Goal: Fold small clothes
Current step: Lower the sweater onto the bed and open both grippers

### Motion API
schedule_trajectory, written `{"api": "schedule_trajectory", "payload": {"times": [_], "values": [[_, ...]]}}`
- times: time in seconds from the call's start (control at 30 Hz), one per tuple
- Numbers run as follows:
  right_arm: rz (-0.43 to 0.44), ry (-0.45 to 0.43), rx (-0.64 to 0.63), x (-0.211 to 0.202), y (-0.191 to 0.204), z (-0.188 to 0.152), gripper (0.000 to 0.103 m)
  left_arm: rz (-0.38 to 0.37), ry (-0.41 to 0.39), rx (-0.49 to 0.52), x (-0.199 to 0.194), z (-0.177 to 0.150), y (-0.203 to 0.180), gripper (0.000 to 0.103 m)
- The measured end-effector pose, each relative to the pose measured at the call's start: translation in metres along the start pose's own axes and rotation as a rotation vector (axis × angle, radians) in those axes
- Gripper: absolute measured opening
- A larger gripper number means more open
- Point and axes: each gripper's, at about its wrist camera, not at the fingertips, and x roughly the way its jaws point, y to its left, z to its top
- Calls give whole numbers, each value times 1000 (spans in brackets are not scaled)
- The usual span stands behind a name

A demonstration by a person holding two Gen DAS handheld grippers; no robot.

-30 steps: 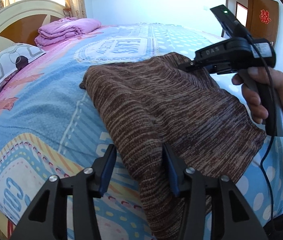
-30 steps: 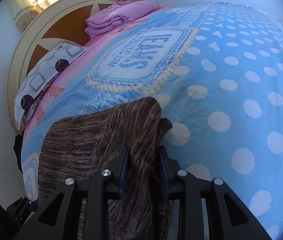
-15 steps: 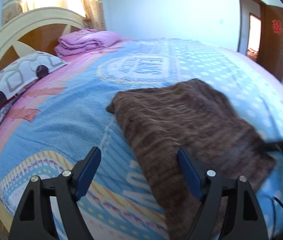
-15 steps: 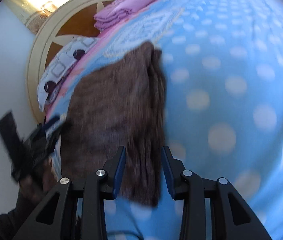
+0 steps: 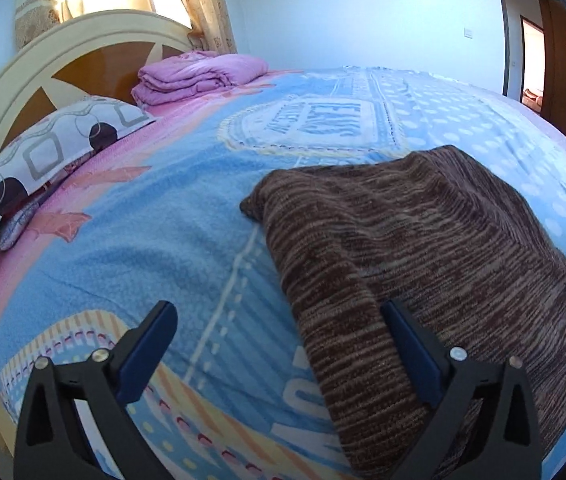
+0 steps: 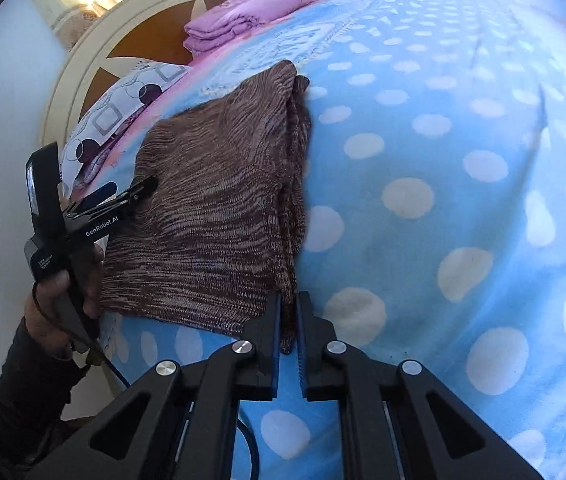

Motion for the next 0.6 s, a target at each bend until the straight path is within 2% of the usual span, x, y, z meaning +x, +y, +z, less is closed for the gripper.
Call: {"api": "schedule_trajectory", "payload": {"times": [0.1, 0.13, 0.17, 0.23, 0.33, 0.4, 0.47, 0.6], "values": [[-38, -30, -20, 0, 8, -3, 10, 2, -8, -6, -5, -3, 0, 103], [-53, -43, -16, -1, 10, -4, 16, -3, -1, -17, -7, -5, 1, 103], [-51, -49, -4, -2, 11, -5, 27, -15, 6, -31, -10, -7, 2, 103], [-37, -46, 15, -1, 14, -5, 36, -48, 34, -49, -19, -10, 5, 103], [-83, -107, 35, -21, 25, -5, 41, -64, 29, -46, -44, -10, 10, 103], [-74, -145, 9, -35, 37, -4, 43, -67, -3, -33, -64, -9, 12, 103], [-107, -180, -37, -48, 53, -3, 50, -77, -52, -22, -86, -7, 14, 103], [-138, -231, -79, -63, 78, -3, 51, -110, -99, -22, -113, -3, 14, 103]]}}
